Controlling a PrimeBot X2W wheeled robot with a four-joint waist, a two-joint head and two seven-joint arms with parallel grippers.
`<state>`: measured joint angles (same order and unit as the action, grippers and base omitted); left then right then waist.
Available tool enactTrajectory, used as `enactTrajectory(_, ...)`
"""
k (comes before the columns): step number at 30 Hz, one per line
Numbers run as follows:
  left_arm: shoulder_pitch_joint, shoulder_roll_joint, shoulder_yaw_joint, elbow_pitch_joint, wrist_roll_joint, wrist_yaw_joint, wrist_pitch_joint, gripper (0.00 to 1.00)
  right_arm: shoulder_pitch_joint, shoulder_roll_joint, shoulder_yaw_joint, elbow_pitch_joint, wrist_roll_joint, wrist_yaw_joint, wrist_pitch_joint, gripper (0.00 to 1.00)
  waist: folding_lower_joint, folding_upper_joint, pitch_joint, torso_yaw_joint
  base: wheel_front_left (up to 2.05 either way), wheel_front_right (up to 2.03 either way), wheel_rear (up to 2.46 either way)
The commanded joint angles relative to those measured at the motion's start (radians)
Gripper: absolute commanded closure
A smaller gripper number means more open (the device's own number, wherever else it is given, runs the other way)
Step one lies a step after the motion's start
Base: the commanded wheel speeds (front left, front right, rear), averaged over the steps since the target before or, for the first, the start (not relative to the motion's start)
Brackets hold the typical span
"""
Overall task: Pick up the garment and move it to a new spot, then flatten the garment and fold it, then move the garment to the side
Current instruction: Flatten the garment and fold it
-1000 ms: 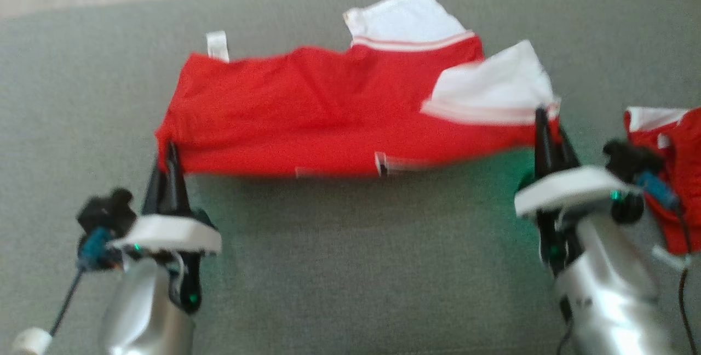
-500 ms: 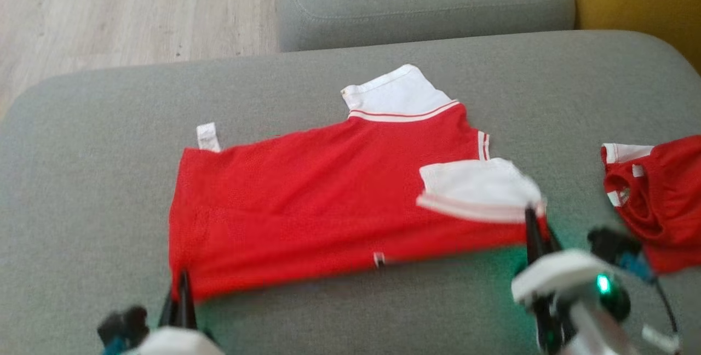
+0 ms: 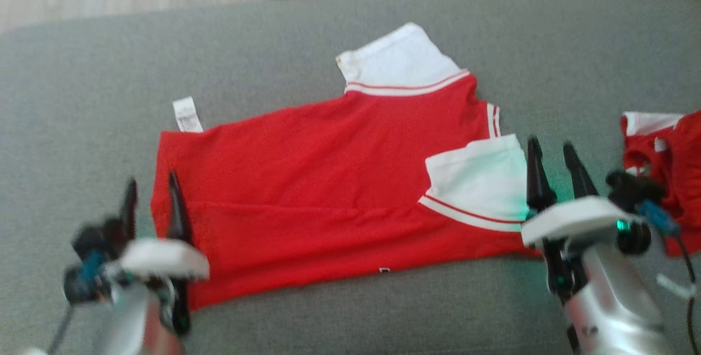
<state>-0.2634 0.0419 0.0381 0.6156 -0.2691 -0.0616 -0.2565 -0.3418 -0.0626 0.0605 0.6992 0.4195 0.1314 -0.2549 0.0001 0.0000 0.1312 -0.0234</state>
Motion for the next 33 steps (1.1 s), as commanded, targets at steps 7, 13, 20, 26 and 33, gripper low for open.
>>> enactTrajectory(7,-0.238,0.091,0.08,0.135,0.029,0.021,-0.005,0.0,-0.114,0.009,0.07,-0.06,-0.027,-0.001,-0.007,0.0,-0.0001,0.0,0.124,-0.026,0.0,0.0,0.0)
enactTrajectory(13,-0.311,0.122,0.081,0.241,0.051,0.008,-0.005,0.0,-0.143,0.011,0.084,-0.064,-0.03,-0.001,-0.007,0.0,-0.0001,0.0,0.173,-0.044,0.0,0.0,0.0)
enactTrajectory(20,-0.337,0.118,0.063,0.304,0.076,-0.008,-0.005,0.0,-0.163,0.012,0.076,-0.069,-0.046,-0.001,-0.007,0.0,-0.0001,0.0,0.197,-0.047,0.0,0.0,0.0)
enactTrajectory(26,-0.358,0.115,0.065,0.326,0.089,0.0,-0.005,1.0,-0.229,0.01,0.105,-0.076,-0.068,-0.001,0.017,0.0,-0.0001,0.0,0.214,-0.035,0.0,0.0,0.0)
enactTrajectory(33,-0.366,0.083,0.045,0.208,0.128,0.002,-0.005,1.0,-0.407,-0.026,0.126,-0.04,-0.107,-0.001,0.148,0.0,-0.0001,0.0,0.239,0.029,0.0,0.0,0.0)
